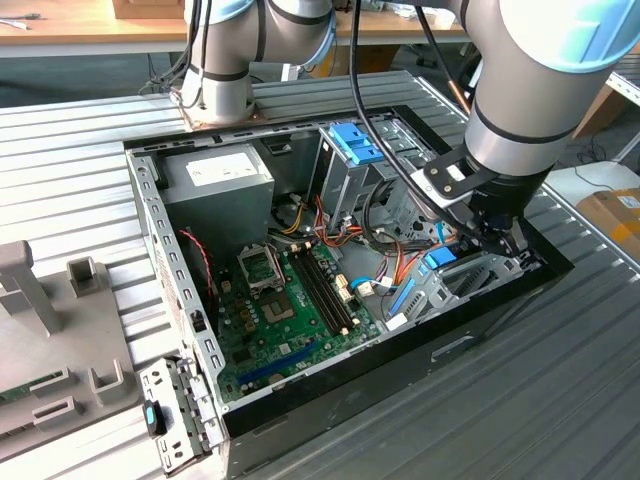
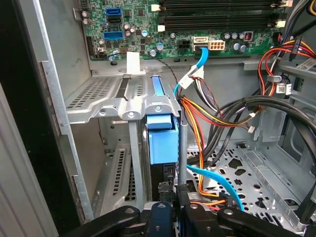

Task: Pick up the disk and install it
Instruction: 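Insert the disk into the insertion slot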

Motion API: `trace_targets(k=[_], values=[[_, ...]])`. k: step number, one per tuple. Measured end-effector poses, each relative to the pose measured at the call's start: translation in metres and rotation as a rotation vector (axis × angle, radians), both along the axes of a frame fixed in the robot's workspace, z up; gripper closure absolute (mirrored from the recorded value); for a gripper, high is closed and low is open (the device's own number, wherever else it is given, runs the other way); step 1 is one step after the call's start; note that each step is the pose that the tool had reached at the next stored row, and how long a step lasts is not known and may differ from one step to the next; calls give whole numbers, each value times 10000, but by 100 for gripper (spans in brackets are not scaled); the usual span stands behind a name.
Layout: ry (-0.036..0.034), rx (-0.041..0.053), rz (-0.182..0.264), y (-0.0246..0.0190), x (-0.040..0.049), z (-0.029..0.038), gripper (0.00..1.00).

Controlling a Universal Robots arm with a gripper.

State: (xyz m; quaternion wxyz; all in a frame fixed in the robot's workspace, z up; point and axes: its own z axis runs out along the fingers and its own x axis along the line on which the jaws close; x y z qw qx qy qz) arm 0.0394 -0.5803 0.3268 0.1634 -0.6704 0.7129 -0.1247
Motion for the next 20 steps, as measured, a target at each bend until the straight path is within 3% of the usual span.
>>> trace_targets(k=[8,10,11,14,16,20], values=[[0,7,0,0,0,-5,83],[0,1,0,0,0,-2,70],[1,-3,0,0,0,10,70],[0,1,0,0,0,121,70],[0,1,0,0,0,238,70],[0,7,0,-1,0,322,70]])
